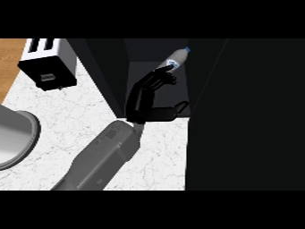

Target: Pick up the bottled water, place it into the cabinet and close the cabinet

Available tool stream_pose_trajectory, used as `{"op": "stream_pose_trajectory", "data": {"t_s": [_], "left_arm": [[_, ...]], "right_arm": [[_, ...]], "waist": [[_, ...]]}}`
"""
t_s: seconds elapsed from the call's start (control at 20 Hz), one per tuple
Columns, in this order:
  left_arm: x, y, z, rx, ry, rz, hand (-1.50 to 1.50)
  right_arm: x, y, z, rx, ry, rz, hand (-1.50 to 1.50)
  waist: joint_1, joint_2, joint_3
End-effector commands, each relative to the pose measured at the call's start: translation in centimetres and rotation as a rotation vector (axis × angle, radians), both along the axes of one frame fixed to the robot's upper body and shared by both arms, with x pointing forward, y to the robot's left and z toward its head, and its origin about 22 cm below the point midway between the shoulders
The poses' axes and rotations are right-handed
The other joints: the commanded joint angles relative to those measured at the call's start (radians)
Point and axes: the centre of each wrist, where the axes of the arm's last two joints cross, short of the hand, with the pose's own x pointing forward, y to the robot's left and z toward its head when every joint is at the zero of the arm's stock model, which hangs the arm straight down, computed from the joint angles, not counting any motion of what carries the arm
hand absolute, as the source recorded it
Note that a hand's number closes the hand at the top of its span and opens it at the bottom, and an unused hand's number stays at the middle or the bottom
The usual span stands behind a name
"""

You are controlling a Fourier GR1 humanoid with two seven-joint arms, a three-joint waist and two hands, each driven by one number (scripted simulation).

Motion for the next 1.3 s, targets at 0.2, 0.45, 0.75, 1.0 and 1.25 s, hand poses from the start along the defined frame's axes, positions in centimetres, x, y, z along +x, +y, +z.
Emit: {"op": "stream_pose_trajectory", "data": {"t_s": [0.2,0.45,0.75,1.0,1.25], "left_arm": [[-8.4,0.8,-2.0,-0.065,0.062,-0.052,-1.50],[-12.4,8.4,-4.0,-0.016,0.065,0.077,-1.50],[-17.5,12.2,-4.2,-0.039,0.060,0.035,-1.50],[-19.3,15.2,-3.8,-0.035,0.025,0.048,-1.50],[-20.5,19.4,-2.9,-0.013,-0.008,0.067,-1.50]], "right_arm": [[0.0,0.7,3.6,-0.067,-0.061,-0.052,-1.50],[-0.6,0.5,3.8,-0.066,-0.065,-0.028,-1.50],[0.3,0.0,2.6,-0.216,-0.054,0.269,1.50],[1.2,0.2,4.7,-0.303,-0.134,0.441,1.50],[1.9,0.7,5.3,-0.325,-0.170,0.481,1.50]], "waist": [[0.048,-0.006,0.000],[0.042,-0.007,-0.001],[0.075,-0.004,-0.002],[0.074,-0.006,-0.007],[0.089,0.004,-0.009]]}}
